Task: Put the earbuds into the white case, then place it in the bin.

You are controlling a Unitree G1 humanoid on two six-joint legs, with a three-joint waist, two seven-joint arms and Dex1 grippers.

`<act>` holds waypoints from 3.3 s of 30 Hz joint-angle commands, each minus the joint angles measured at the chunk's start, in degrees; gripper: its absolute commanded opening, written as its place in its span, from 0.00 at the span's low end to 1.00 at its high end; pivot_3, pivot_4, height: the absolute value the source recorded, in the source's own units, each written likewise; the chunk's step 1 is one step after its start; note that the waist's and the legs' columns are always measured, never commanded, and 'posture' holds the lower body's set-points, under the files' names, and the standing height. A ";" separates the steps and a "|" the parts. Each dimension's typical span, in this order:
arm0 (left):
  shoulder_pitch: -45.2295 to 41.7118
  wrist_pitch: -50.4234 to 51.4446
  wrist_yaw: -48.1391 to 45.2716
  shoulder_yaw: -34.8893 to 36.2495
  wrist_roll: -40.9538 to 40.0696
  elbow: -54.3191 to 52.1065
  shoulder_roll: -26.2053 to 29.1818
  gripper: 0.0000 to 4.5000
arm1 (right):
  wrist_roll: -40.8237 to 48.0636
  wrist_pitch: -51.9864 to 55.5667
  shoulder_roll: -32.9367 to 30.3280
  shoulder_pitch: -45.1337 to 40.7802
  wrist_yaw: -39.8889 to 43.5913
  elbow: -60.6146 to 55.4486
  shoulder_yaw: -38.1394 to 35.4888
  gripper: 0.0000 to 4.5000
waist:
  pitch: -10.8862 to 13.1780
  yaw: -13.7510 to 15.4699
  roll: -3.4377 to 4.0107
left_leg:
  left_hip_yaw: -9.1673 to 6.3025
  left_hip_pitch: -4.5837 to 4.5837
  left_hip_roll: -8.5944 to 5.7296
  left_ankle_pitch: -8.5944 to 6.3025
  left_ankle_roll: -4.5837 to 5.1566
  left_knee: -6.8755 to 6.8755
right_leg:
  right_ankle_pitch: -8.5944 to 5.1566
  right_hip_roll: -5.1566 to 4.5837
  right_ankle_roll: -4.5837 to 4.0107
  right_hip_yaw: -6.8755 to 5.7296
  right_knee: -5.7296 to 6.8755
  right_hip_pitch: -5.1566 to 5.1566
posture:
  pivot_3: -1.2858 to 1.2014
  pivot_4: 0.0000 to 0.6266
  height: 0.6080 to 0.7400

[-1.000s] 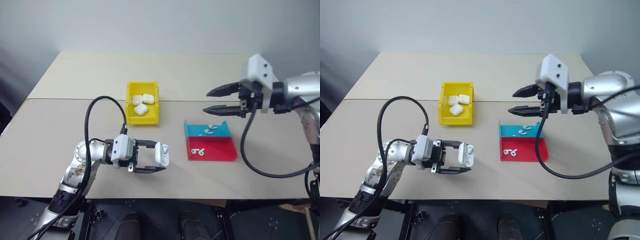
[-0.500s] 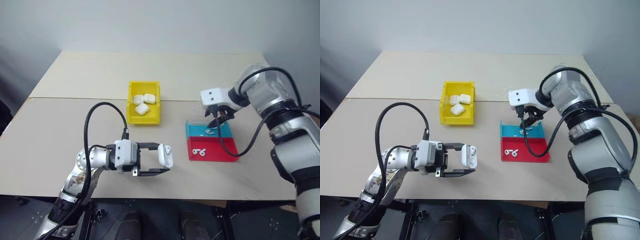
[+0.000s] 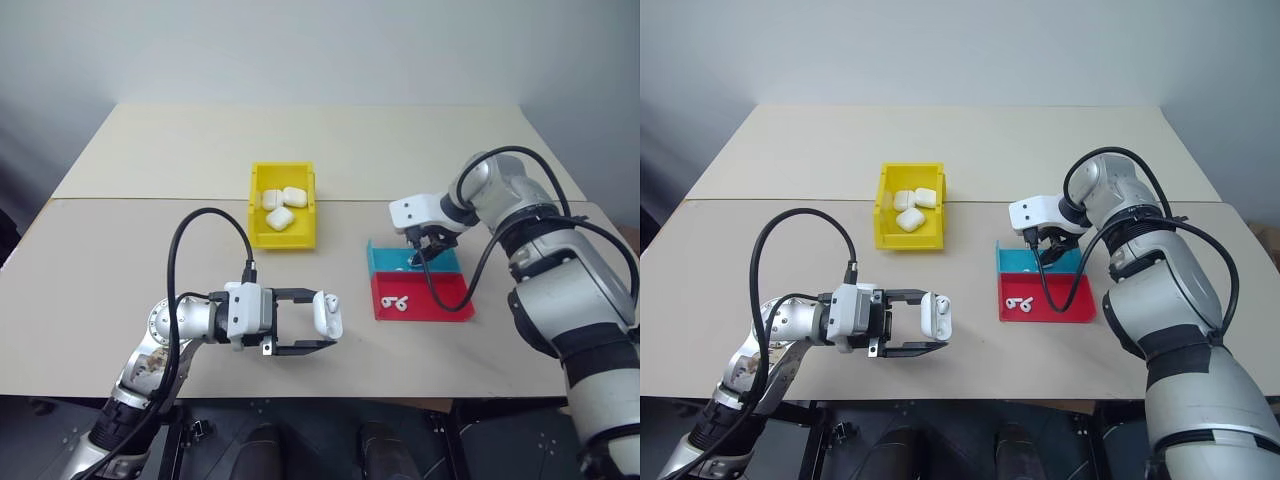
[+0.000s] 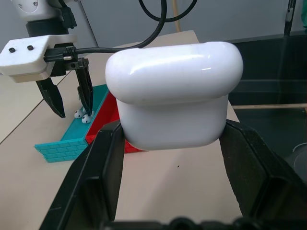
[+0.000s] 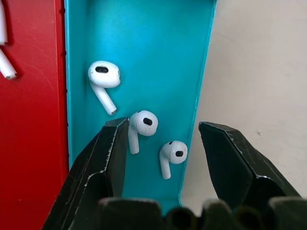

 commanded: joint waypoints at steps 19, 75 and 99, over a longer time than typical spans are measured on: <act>-1.09 0.31 0.77 -0.02 -0.71 -2.34 -0.31 0.60 | -1.07 -1.74 0.69 0.45 1.26 -0.47 -3.73 0.63 | 0.00 -0.48 0.01 | 0.00 0.01 0.00 0.00 0.00 0.00 | 0.00 0.00 0.00 0.00 0.02 0.00 | 0.52 0.24 1.00; -2.43 -0.17 0.97 -0.83 0.30 -0.88 -0.26 0.60 | -2.37 -2.03 1.04 2.10 -1.95 -0.74 -4.24 0.30 | 0.01 -0.53 0.01 | -0.01 0.02 0.00 0.00 0.00 0.00 | 0.00 0.00 0.00 0.01 0.03 0.01 | 0.52 0.24 1.00; -13.18 9.09 5.53 1.71 -7.76 -0.48 -6.29 0.60 | 47.77 54.10 -6.45 25.52 -7.82 -71.33 -55.64 0.30 | 0.05 1.22 0.08 | -0.11 -0.05 -0.01 0.00 0.01 0.04 | 0.01 0.00 0.01 -0.04 0.01 0.07 | 0.52 0.24 1.00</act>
